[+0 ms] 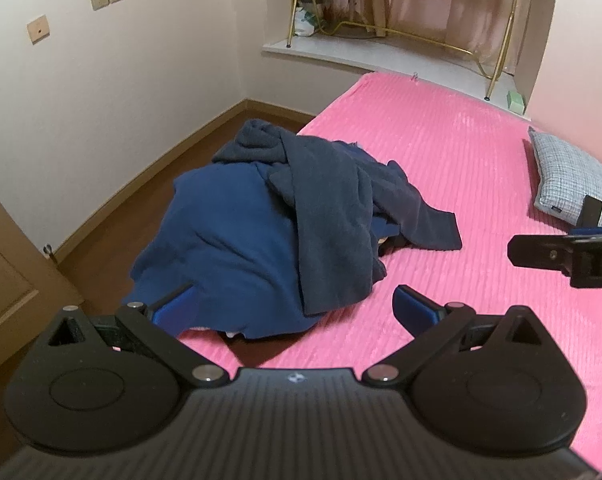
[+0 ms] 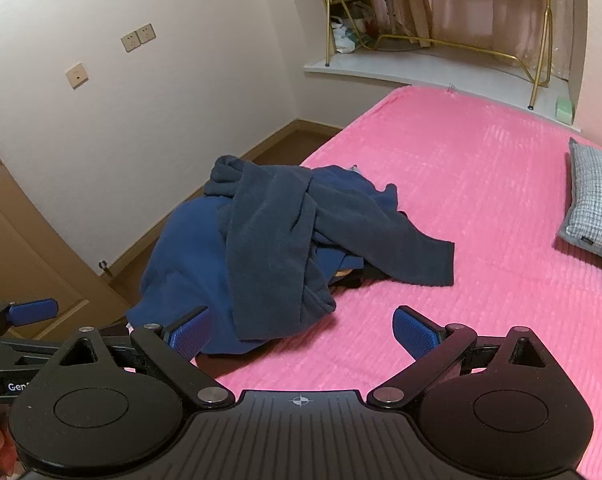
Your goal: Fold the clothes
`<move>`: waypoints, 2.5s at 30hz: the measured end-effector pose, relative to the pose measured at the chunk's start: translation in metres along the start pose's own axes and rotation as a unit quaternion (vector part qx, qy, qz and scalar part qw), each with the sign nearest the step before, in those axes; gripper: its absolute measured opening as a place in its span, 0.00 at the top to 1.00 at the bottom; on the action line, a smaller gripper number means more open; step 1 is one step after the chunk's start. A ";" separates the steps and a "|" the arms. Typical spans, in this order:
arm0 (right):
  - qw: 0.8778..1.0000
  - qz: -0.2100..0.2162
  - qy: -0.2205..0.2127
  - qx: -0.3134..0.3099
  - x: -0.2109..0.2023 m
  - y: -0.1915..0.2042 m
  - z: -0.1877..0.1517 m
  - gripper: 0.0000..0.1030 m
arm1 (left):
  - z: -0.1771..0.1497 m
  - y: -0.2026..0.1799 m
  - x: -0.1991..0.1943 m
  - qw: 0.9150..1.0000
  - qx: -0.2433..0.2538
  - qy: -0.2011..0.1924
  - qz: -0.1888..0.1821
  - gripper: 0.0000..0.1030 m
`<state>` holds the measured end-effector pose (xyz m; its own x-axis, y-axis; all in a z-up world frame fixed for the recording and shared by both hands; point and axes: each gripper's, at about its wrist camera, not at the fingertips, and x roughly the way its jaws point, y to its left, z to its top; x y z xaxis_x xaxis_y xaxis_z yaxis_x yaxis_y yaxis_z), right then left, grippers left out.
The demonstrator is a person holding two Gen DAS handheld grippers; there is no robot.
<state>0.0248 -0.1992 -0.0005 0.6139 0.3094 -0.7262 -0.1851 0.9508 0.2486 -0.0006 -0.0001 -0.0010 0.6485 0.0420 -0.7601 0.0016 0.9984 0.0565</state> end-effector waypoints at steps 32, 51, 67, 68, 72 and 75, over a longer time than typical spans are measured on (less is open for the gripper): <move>1.000 -0.007 0.009 -0.002 0.001 0.003 -0.010 0.04 | -0.026 0.003 0.006 1.000 0.008 0.008 -0.024 0.01; 1.000 0.000 0.026 -0.008 -0.002 -0.012 -0.015 0.04 | -0.029 -0.014 0.002 1.000 -0.003 0.022 -0.016 0.01; 0.997 0.028 0.029 -0.060 0.019 -0.056 0.017 0.04 | -0.023 -0.007 0.015 0.999 0.003 0.028 0.020 0.01; 0.997 0.034 0.025 -0.068 0.025 -0.052 0.025 0.04 | -0.017 -0.003 0.023 0.999 0.013 0.024 0.021 0.01; 0.992 0.052 0.012 -0.110 0.060 -0.023 0.062 0.04 | 0.012 0.022 0.063 0.999 0.049 0.003 0.019 0.01; 0.987 0.057 0.013 -0.151 0.103 0.009 0.092 0.04 | 0.035 0.046 0.105 0.998 0.064 0.008 0.009 0.01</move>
<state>0.1575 -0.1603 -0.0141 0.5567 0.4107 -0.7221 -0.4735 0.8711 0.1303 0.0938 0.0487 -0.0556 0.6376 0.0622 -0.7678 0.0880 0.9843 0.1528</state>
